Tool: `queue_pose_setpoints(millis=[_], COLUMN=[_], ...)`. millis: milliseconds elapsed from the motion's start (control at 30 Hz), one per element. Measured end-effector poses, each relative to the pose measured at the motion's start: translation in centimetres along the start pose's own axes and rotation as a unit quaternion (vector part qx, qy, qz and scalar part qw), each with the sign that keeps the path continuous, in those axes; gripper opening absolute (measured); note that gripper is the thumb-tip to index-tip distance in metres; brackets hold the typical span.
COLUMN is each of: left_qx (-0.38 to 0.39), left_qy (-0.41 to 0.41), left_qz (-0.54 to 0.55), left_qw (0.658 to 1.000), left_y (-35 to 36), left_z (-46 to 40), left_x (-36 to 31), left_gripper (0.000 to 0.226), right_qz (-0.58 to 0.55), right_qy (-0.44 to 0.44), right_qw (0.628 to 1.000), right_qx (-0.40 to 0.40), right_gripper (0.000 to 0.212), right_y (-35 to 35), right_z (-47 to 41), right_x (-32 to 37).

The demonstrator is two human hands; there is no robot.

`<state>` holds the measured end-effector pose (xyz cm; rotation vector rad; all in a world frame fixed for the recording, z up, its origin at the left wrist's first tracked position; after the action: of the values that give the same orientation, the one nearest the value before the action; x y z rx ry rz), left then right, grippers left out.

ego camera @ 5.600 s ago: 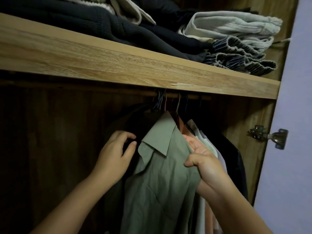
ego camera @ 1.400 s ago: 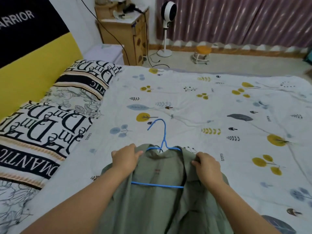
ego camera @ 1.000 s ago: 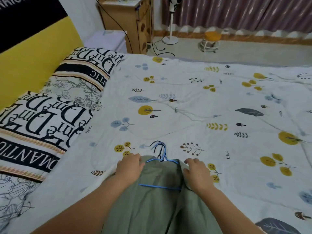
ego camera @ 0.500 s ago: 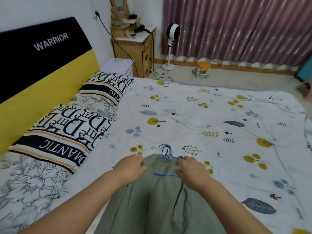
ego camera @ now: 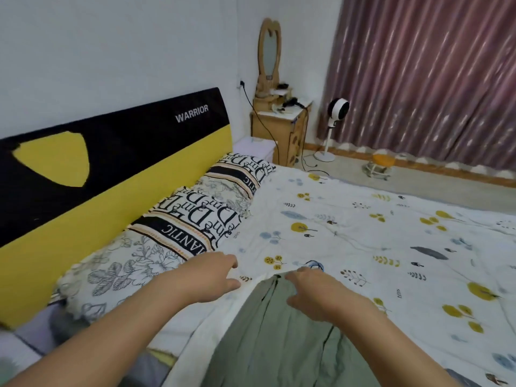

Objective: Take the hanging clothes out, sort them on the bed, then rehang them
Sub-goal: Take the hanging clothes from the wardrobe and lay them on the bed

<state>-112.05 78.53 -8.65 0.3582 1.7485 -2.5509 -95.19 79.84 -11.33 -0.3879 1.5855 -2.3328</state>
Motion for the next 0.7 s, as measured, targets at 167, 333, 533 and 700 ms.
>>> queue_pose_setpoints(millis=[167, 333, 533, 700], left_qx=[-0.042, -0.076, -0.103, -0.127], left_qy=[-0.080, -0.173, -0.276, -0.373], left_qz=[0.022, 0.046, 0.070, 0.092], left_qw=[0.996, 0.981, 0.953, 0.915], left_y=[-1.5, -0.8, 2.0, 4.5], left_z=[6.7, 14.5, 24.8, 35.3], left_x=[2.0, 3.2, 3.3, 5.0], left_gripper=[0.052, 0.056, 0.051, 0.054], right_qz=[0.082, 0.128, 0.168, 0.163], right_qy=[-0.076, -0.178, -0.298, -0.399], right_qw=[0.993, 0.974, 0.938, 0.901], right_qx=[-0.041, -0.057, -0.050, -0.054], right_gripper=[0.041, 0.046, 0.049, 0.053], right_y=[-2.6, -3.5, -2.9, -2.5], right_z=[1.9, 5.2, 10.4, 15.8], right_x=[4.5, 9.4, 16.4, 24.4])
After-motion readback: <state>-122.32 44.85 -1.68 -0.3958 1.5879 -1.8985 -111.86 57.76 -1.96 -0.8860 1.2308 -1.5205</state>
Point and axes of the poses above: each hand's wrist, its own z-axis away from the middle knuckle, its own y-axis out of the palm, x = y × z, the point moved 6 cm from there along -z, towards the middle knuckle, and after that the axes turned 4 degrees about z, right-handed, at the moved point
